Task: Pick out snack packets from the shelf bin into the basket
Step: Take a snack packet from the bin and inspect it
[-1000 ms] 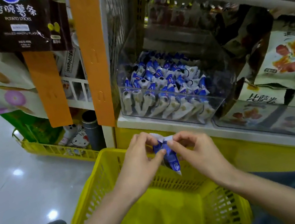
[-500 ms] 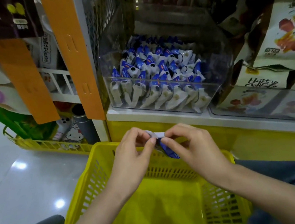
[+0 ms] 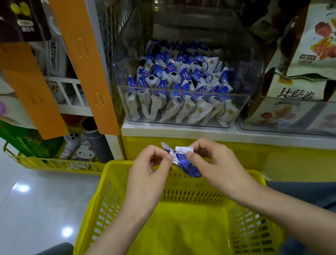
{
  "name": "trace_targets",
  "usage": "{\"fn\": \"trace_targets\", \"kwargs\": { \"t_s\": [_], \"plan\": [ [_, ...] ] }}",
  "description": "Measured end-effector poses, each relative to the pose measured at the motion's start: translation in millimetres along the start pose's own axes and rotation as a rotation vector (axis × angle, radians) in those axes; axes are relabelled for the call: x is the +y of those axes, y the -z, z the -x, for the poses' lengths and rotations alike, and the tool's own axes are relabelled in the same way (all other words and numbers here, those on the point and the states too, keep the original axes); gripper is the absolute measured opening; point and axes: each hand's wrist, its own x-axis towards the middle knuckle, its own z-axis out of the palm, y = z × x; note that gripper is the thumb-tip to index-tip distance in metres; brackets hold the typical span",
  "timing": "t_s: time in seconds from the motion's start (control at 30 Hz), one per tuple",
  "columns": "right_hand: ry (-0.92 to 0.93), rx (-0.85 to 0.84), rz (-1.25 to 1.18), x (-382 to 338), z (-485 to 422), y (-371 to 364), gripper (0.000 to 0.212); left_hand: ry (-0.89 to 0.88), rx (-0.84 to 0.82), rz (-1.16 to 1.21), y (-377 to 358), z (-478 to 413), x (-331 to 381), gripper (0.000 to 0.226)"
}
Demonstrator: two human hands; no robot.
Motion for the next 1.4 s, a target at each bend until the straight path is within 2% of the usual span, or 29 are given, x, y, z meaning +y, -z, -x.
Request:
{"fn": "trace_targets", "kwargs": {
  "t_s": [0.07, 0.2, 0.27, 0.33, 0.43, 0.57, 0.67, 0.73, 0.83, 1.03, 1.13, 1.23, 1.37, 1.4],
  "plan": [
    [-0.014, -0.069, -0.030, 0, 1, 1, 0.014, -0.029, 0.019, -0.033, 0, 0, -2, 0.015],
    [0.118, -0.213, -0.049, -2, 7, 2, 0.009, -0.015, 0.061, 0.036, 3, -4, 0, 0.013],
    [0.133, -0.140, -0.081, 0, 5, 4, 0.014, 0.014, 0.047, 0.107, 5, -5, 3, 0.015],
    [0.073, -0.087, -0.113, 1, 0, 7, 0.026, 0.040, -0.016, 0.177, 4, -4, 6, 0.016],
    [-0.011, -0.160, -0.246, -1, -5, 9, 0.019, 0.059, -0.083, 0.228, 2, -2, 9, 0.014],
    [-0.010, -0.085, -0.166, 2, -3, 7, 0.010, 0.084, -0.015, 0.171, 2, 1, 8, 0.009],
    [0.010, -0.038, -0.158, 3, -2, 5, 0.017, 0.082, 0.010, 0.048, 2, 2, 6, 0.015],
    [0.040, -0.029, -0.150, 3, -1, 4, 0.022, -0.004, -0.003, -0.040, 3, 3, 5, 0.011],
    [0.048, -0.052, -0.151, 3, 1, 4, 0.010, -0.200, 0.004, -0.183, 3, 5, 4, 0.012],
    [-0.028, 0.013, -0.219, 0, 1, 7, 0.019, -0.563, -0.041, -0.535, 7, 14, 3, 0.015],
    [-0.024, 0.037, -0.192, 2, 2, 7, 0.017, -0.652, -0.093, -0.673, 8, 16, 1, 0.014],
    [-0.016, 0.066, -0.197, 5, 5, 10, 0.016, -0.606, -0.127, -0.617, 4, 18, -2, 0.020],
    [-0.013, 0.078, -0.241, 11, 10, 13, 0.016, -0.376, -0.107, -0.297, -8, 20, -3, 0.006],
    [-0.007, 0.071, -0.265, 12, 12, 13, 0.016, -0.296, -0.099, -0.206, -11, 19, -3, 0.009]
  ]
}}
